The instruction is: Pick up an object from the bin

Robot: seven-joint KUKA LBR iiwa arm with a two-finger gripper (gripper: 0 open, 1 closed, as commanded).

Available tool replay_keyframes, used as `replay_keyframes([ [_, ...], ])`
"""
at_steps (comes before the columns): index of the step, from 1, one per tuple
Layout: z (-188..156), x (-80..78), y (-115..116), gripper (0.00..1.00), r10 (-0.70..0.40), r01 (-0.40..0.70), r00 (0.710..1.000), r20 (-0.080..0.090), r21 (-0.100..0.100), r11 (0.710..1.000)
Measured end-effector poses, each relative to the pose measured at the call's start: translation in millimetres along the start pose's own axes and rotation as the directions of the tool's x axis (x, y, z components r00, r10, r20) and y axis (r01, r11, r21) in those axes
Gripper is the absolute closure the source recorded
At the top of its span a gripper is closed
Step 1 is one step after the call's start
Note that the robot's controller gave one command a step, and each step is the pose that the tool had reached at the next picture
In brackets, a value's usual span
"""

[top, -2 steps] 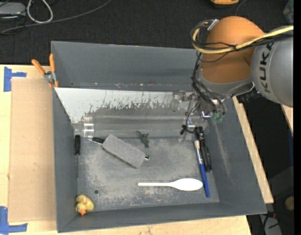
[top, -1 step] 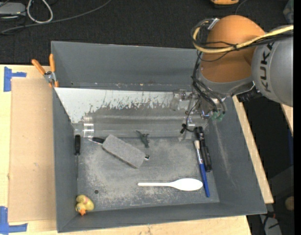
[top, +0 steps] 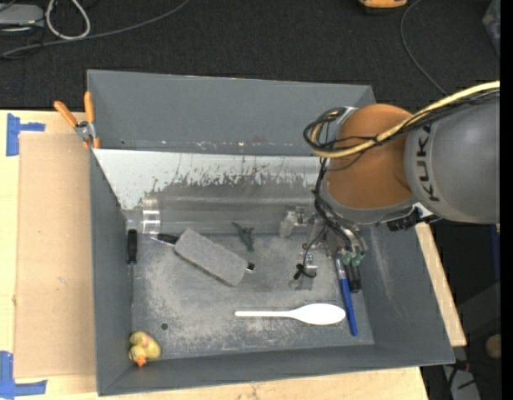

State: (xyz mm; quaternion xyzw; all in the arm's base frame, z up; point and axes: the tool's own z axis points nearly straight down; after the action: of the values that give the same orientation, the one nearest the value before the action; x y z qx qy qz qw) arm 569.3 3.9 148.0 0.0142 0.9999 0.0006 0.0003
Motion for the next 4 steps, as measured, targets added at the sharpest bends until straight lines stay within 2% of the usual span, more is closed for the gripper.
replay_keyframes([
  [1,-8.7,88.6,-19.3,0.00,-0.163,0.163,0.987,0.005,0.001,0.987],
  [2,33.1,85.1,-13.5,0.00,-0.066,0.066,0.998,-0.003,-0.001,0.998],
  [3,81.4,67.8,-49.9,0.00,-0.146,0.146,0.989,0.003,0.001,0.989],
  [4,78.1,59.2,-49.6,1.00,-0.150,0.150,0.989,0.004,-0.003,0.989],
])
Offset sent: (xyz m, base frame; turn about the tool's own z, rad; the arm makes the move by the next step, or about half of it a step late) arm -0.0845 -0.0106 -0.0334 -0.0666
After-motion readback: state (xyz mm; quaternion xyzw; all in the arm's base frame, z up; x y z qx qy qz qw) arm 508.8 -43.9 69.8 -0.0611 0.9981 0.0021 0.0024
